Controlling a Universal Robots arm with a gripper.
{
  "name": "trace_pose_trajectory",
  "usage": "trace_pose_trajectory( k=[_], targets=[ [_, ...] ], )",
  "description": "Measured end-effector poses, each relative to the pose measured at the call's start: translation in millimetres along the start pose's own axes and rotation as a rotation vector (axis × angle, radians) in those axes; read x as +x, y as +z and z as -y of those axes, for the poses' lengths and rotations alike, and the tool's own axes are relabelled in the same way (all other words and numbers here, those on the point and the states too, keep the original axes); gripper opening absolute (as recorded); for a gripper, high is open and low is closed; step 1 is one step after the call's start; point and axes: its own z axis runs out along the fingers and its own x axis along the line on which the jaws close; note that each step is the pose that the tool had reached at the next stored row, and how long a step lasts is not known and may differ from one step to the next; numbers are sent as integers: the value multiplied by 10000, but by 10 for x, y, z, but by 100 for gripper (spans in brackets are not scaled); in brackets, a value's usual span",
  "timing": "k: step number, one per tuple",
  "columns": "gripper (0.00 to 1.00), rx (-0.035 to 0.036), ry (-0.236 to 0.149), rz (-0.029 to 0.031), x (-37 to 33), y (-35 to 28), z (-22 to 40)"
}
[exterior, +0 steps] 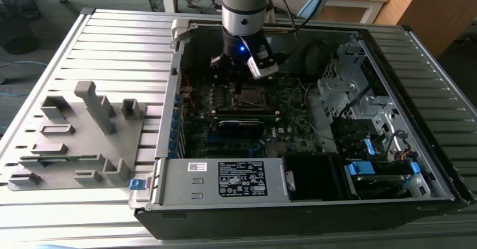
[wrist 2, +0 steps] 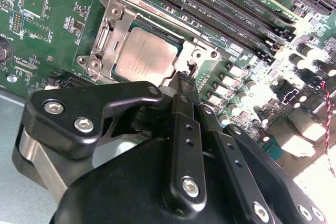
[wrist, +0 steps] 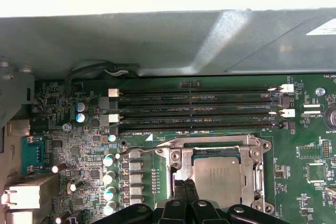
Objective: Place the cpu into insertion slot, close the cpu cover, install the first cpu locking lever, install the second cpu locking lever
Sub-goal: 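Close the cpu cover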
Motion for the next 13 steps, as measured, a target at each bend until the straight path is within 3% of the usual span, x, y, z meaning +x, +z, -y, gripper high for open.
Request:
trace_pose_trajectory(
  k=[7, 13],
  targets=[
    [10, 3, -1, -2, -9, -1, 0],
    [10, 1, 0, 0, -80, 2, -3]
  ],
)
